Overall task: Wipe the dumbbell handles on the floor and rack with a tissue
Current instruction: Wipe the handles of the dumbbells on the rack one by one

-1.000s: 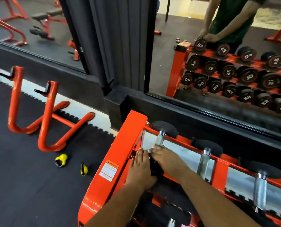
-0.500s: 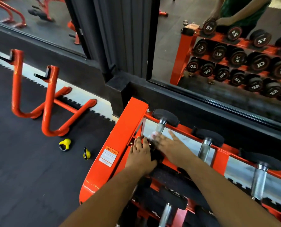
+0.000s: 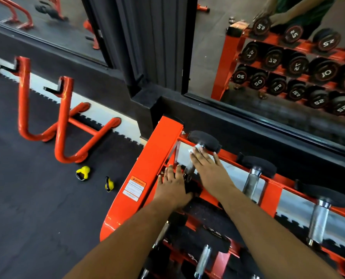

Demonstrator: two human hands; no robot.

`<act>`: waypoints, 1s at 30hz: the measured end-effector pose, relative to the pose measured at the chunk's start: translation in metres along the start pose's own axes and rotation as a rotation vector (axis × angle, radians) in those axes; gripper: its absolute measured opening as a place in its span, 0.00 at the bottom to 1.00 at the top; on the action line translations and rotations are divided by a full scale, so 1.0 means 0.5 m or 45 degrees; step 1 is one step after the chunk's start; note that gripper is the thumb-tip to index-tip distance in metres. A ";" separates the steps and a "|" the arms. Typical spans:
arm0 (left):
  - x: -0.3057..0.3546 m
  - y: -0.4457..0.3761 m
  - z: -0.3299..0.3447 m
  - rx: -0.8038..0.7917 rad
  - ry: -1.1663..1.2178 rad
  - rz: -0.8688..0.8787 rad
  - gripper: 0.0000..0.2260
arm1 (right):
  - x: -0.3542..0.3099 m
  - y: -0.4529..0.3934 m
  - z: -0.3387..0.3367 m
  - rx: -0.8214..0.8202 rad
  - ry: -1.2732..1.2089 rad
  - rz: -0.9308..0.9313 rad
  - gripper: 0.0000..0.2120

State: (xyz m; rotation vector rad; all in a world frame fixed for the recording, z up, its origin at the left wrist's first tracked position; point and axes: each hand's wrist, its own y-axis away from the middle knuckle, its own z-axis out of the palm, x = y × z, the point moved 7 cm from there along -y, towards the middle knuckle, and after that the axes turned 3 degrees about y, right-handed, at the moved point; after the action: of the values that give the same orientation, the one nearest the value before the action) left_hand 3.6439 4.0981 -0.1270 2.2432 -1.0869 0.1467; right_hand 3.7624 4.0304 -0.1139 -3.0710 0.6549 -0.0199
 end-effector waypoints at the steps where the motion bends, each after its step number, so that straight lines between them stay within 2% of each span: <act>1: -0.001 0.000 0.002 -0.002 0.002 0.002 0.48 | -0.011 0.011 0.013 -0.023 -0.037 -0.038 0.37; 4: -0.001 0.001 0.004 0.015 0.025 0.013 0.46 | -0.048 0.066 0.035 -0.152 -0.046 -0.331 0.36; 6: 0.000 0.001 0.005 0.021 0.019 0.013 0.47 | -0.035 0.058 0.019 -0.071 0.005 -0.353 0.34; 8: 0.001 0.001 0.004 0.014 -0.006 0.006 0.48 | 0.000 0.022 0.007 -0.013 0.006 -0.120 0.35; 10: 0.002 0.001 0.000 0.009 -0.026 0.000 0.48 | 0.014 0.003 0.015 -0.036 -0.173 0.091 0.35; 15: 0.000 -0.003 0.006 -0.003 -0.025 0.004 0.44 | -0.035 0.051 0.029 -0.020 -1.129 0.453 0.29; 18: -0.002 -0.001 0.009 -0.010 -0.047 -0.001 0.41 | -0.055 0.058 0.018 -0.018 -1.507 0.743 0.28; 20: -0.003 0.000 0.011 -0.002 -0.062 0.000 0.40 | -0.057 0.040 0.007 -0.003 -1.669 0.856 0.28; 23: -0.006 -0.005 0.014 0.028 -0.046 -0.004 0.42 | -0.039 0.012 0.006 0.077 -1.837 0.998 0.28; 25: -0.006 -0.006 0.013 0.033 -0.032 -0.013 0.42 | -0.033 0.013 0.002 0.106 -1.833 1.043 0.27; 30: -0.005 -0.006 0.011 0.037 -0.053 0.011 0.41 | -0.060 0.080 0.024 0.003 -1.729 1.028 0.21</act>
State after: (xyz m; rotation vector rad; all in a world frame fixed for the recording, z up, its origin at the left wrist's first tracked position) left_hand 3.6436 4.0980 -0.1336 2.2768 -1.1231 0.1205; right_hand 3.7191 4.0063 -0.1263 -1.7904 1.4558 1.7208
